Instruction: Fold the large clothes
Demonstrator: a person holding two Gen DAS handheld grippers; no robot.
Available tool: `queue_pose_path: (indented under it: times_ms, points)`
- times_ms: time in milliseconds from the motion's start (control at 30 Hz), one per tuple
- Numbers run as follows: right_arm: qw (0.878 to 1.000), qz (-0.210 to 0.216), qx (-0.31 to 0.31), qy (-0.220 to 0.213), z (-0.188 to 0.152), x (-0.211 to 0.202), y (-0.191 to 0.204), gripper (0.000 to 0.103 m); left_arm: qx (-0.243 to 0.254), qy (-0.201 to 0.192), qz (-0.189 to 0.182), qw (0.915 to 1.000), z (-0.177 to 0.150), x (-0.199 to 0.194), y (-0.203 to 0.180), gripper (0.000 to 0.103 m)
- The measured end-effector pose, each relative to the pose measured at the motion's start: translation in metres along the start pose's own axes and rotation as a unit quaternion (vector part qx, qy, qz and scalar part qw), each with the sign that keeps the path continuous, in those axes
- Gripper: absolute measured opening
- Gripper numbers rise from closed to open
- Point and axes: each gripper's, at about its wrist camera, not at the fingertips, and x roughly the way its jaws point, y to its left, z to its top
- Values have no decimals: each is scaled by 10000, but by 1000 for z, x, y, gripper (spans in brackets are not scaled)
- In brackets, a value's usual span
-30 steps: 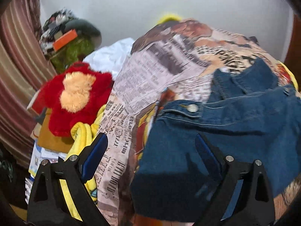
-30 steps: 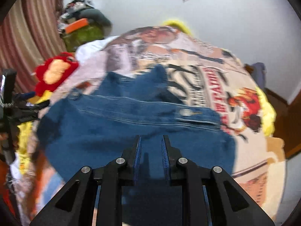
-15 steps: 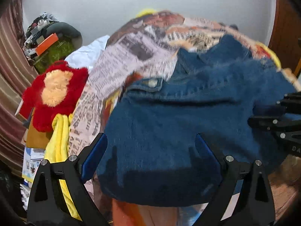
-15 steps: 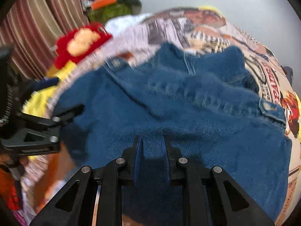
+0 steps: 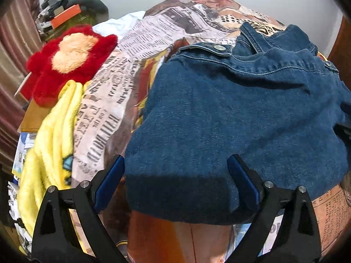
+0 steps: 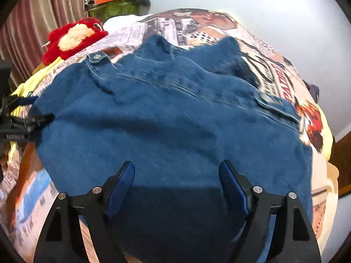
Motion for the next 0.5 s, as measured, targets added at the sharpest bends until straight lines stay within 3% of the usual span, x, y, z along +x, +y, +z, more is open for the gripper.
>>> queue_pose_path:
  times_ms: [133, 300, 433, 500]
  points:
    - [9999, -106, -31, -53, -21, -17, -14, 79, -126, -32, 373, 9992, 0, -4, 13, 97]
    - [9981, -316, 530, -8, -42, -35, -53, 79, -530, 54, 354, 9979, -5, -12, 38, 96]
    - [9938, -173, 1101, 8, -63, -45, -90, 79, -623, 75, 317, 9975, -11, -15, 44, 97]
    - [9902, -354, 1349, 34, -73, -49, -104, 80, -603, 60, 412, 9973, -14, -16, 42, 97]
